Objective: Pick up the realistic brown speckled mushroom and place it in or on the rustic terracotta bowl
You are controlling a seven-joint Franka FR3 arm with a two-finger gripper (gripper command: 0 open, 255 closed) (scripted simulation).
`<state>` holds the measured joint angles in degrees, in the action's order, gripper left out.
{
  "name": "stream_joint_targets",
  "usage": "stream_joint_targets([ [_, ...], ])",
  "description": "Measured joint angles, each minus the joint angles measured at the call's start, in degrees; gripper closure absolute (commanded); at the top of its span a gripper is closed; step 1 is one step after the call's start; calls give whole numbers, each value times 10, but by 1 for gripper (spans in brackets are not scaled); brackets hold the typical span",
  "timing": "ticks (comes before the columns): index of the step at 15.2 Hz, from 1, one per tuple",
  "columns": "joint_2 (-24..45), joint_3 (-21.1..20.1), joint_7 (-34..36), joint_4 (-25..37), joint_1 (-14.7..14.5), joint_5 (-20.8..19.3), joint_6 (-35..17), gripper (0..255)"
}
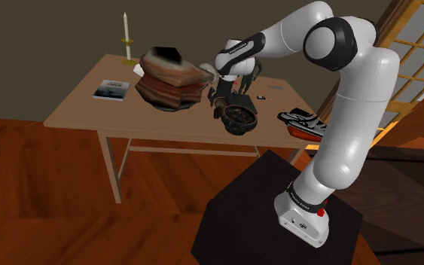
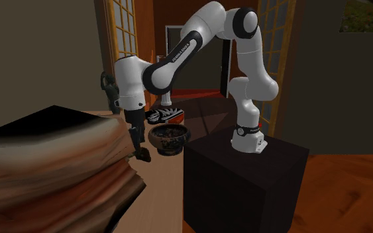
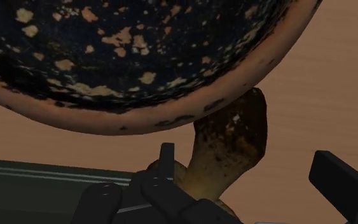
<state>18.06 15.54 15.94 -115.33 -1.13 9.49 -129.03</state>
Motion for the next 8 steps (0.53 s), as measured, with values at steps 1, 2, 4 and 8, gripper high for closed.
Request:
stream_joint_targets([
  [1,4,1,4,-2,0,0,-7,0],
  [2,7,1,6,-8,-1,1,-15,0],
  [4,18,-1,6,-13,-1,5,-30,0],
  [8,28,-4,4,-17,0,10,-44,0],
])
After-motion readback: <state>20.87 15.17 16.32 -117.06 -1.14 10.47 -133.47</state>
